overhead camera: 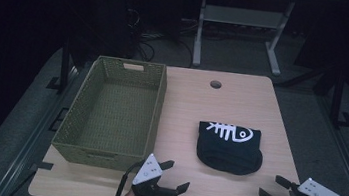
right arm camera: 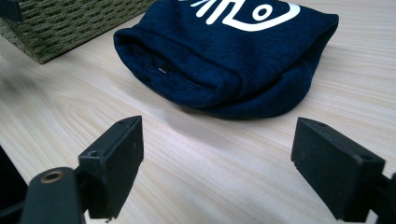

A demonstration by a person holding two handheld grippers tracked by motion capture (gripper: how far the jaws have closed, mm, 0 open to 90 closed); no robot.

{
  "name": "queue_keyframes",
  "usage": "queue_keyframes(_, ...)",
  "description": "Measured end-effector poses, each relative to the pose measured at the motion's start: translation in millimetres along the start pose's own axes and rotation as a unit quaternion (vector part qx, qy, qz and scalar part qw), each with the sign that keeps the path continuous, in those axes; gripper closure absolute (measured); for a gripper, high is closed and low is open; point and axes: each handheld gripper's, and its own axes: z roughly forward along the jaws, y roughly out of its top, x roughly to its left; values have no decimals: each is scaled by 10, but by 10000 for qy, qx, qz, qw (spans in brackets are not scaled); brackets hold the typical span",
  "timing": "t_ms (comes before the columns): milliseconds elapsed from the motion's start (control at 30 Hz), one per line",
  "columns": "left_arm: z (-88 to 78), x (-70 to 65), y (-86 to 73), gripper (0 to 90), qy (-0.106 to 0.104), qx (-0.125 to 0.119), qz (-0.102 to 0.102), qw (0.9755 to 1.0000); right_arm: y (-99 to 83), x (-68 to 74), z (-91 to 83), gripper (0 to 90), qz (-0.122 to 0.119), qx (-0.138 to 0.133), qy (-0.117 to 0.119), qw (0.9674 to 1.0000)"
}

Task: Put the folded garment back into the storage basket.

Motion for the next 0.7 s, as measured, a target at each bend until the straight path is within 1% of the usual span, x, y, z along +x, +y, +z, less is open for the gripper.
queue_keyframes(100, 40, -18, 16, 185, -1, 0, 0, 10000, 23, -23, 16, 177, 12, 4, 32, 10000)
queue_keyframes(233, 79, -44, 31, 185, 22, 61, 69, 10000, 60, -49, 41, 175, 55, 30, 87, 9999)
queue_keyframes(267, 114, -45, 56, 185, 20, 75, 48, 10000, 110, -63, 63, 175, 42, 85, 95, 9999)
queue_keyframes(333, 149, -36, 95, 185, 78, 77, 71, 9999, 159, -85, 72, 173, 74, 90, 164, 9998)
queue_keyframes(400, 207, -16, 154, 185, 158, 69, -10, 9999, 213, -115, 80, 174, 149, 34, 190, 9997)
queue_keyframes(467, 272, 15, 218, 185, 240, 69, -142, 9996, 260, -142, 105, 171, 221, 100, 242, 9994)
queue_keyframes(533, 349, 39, 267, 189, 308, 77, -125, 9994, 308, -175, 143, 157, 266, 173, 219, 9993)
queue_keyframes(567, 388, 47, 284, 189, 356, 63, -156, 9992, 331, -194, 162, 157, 276, 206, 234, 9991)
queue_keyframes(600, 420, 62, 299, 189, 346, 49, -193, 9992, 355, -209, 176, 156, 279, 239, 211, 9991)
queue_keyframes(667, 488, 87, 324, 189, 343, 32, -251, 9991, 400, -228, 191, 160, 262, 223, 188, 9992)
queue_keyframes(700, 522, 101, 336, 202, 305, 56, -279, 9991, 425, -233, 200, 160, 245, 226, 174, 9993)
